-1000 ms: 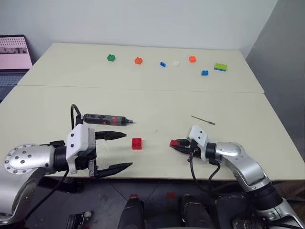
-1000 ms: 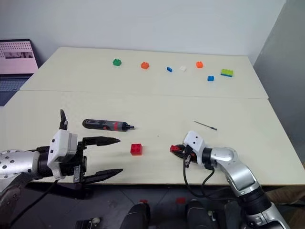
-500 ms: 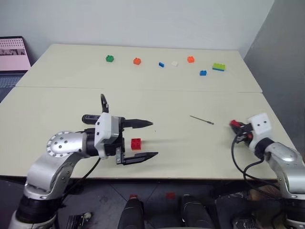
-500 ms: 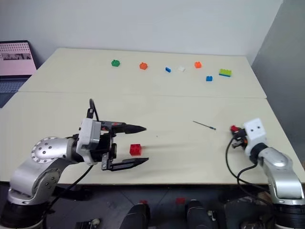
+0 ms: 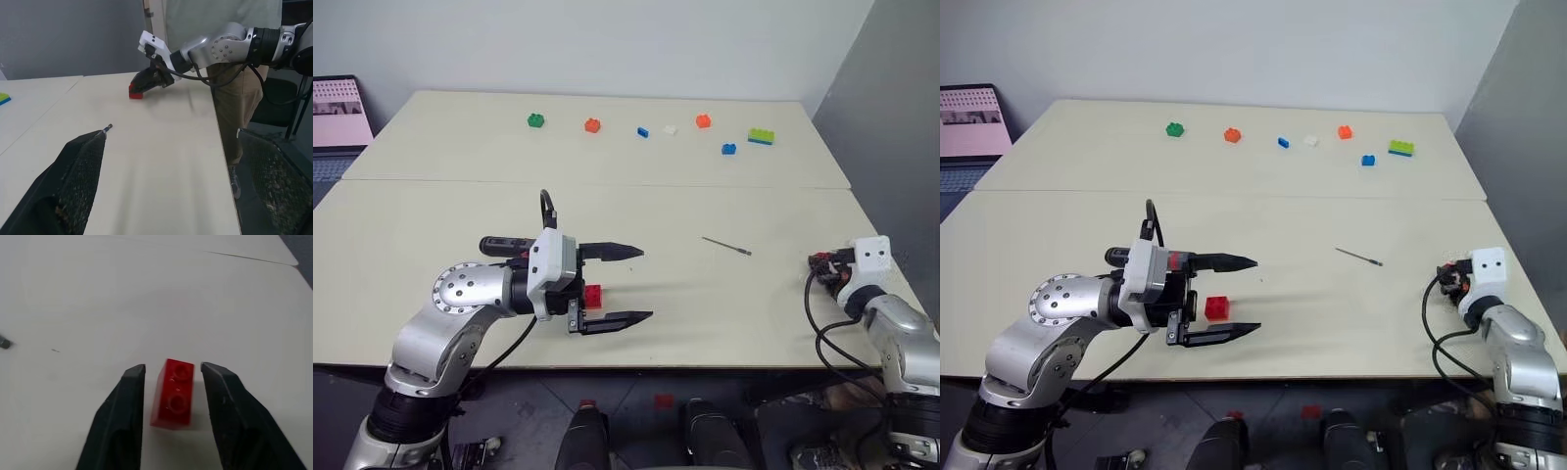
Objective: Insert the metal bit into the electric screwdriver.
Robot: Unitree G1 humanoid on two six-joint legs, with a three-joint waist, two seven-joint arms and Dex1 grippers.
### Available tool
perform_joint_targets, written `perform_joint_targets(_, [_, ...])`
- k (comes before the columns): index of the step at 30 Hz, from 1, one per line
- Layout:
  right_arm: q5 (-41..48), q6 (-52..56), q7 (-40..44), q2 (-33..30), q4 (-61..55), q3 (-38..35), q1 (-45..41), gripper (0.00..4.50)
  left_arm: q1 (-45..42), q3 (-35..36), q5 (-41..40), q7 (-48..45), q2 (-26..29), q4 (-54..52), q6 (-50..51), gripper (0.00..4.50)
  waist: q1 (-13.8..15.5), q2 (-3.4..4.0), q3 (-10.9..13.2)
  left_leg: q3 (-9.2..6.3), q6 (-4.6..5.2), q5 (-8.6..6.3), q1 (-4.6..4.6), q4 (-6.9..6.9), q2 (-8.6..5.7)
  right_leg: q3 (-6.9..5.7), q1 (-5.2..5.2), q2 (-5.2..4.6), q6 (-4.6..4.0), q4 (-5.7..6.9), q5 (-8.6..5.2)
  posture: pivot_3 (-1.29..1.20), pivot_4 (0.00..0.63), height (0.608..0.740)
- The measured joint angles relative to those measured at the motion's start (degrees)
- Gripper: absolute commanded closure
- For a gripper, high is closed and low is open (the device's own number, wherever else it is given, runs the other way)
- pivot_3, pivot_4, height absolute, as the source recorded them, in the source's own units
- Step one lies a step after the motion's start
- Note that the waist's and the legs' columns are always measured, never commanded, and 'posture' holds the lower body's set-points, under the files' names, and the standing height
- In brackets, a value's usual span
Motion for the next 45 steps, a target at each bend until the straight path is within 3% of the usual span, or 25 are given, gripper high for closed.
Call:
perform_joint_targets(7, [1.9, -2.28, 5.47, -2.79, -9.08, 0.1, 5.18, 0.04, 0.49, 2.31, 0.25, 1.04, 4.21, 0.15, 1.4, 0.0, -0.11, 0.05, 0.03, 0.0, 0.0, 0.0, 0.01, -0.02, 0.0, 0.02, -0.01, 0.0, 0.01, -0.01, -0.01, 0.0, 0.15, 0.74])
perform_joint_targets(10, [4.79, -1.94, 11.9, -5.81, -15.62, 2.62, 5.99, 0.04, 2.98, 5.21, 0.57, 1.0, 6.87, 0.26, 1.93, 0.0, -0.62, 0.09, 0.04, 0.02, 0.0, -0.01, 0.04, -0.03, 0.02, 0.04, -0.03, 0.0, 0.01, 0.01, -0.01, 0.0, 0.15, 0.74])
perform_joint_targets(13, [7.95, -0.83, 21.71, -11.03, -23.89, 11.07, 6.25, 0.04, 7.46, 9.24, 1.52, 0.49, 11.06, 1.49, 2.06, 0.0, -0.77, 0.11, 0.06, 0.02, 0.01, -0.01, 0.11, -0.15, 0.09, 0.01, -0.05, 0.03, -0.01, 0.0, -0.02, 0.0, 0.15, 0.74])
perform_joint_targets(18, [8.03, 0.04, 29.13, -10.89, -25.24, 23.82, -1.87, 0.04, 16.16, 15.64, 3.24, -0.8, 14.66, 1.01, 1.42, 0.0, -0.59, 0.01, 0.07, 0.14, -0.02, -0.03, 0.03, -0.04, 0.07, 0.08, -0.15, -0.06, -0.02, -0.12, -0.02, 0.0, 0.15, 0.74])
perform_joint_targets(21, [5.61, 0.0, 32.82, -6.97, -22.34, 33.64, -10.65, 0.04, 22.01, 19.47, 4.94, -3.05, 17.4, 0.6, 0.62, 0.0, -0.69, -0.07, 0.04, 0.13, -0.02, -0.03, 0.0, -0.13, 0.09, 0.04, -0.28, -0.04, -0.03, -0.09, -0.01, 0.0, 0.15, 0.74])
perform_joint_targets(26, [1.31, 0.78, 34.2, 1.37, -12.76, 43.89, -19.96, 0.04, 26.33, 23.68, 8.23, -6.4, 20.23, 3.2, -2.41, 0.0, -0.04, -0.04, 0.05, 0.17, -0.02, -0.03, -0.18, -0.21, 0.08, 0.03, -0.72, -0.04, -0.06, -0.08, -0.02, 0.0, 0.15, 0.74])
perform_joint_targets(32, [-3.33, -0.05, 33.32, 11.38, -0.05, 49.16, -27.26, 0.04, 26.29, 23.93, 9.13, -7.44, 20.54, 5.99, -4.12, 0.0, -0.19, -0.05, 0.05, 0.21, -0.02, -0.02, -0.23, -0.3, 0.1, 0.04, -0.68, -0.02, -0.06, 0.04, -0.02, 0.0, 0.15, 0.74])
perform_joint_targets(40, [-7.24, -3.48, 32.45, 19.27, 11.72, 50.68, -30.58, 0.04, 26.3, 23.93, 9.51, -7.85, 20.45, 6.75, -4.62, 0.0, -0.26, -0.05, 0.05, 0.24, -0.02, -0.01, -0.22, -0.47, 0.11, 0.04, -0.71, 0.01, -0.05, 0.05, -0.02, 0.0, 0.15, 0.74])
perform_joint_targets(45, [-9.5, -7.7, 31.61, 22.77, 16.39, 50.97, -30.64, 1.38, 26.15, 23.89, 9.52, -7.7, 20.28, 6.69, -5.11, 0.0, -0.37, -0.05, 0.05, 0.25, -0.02, -0.01, -0.2, -0.57, 0.14, 0.04, -0.74, 0.03, -0.06, 0.08, -0.02, 0.0, 0.15, 0.74])
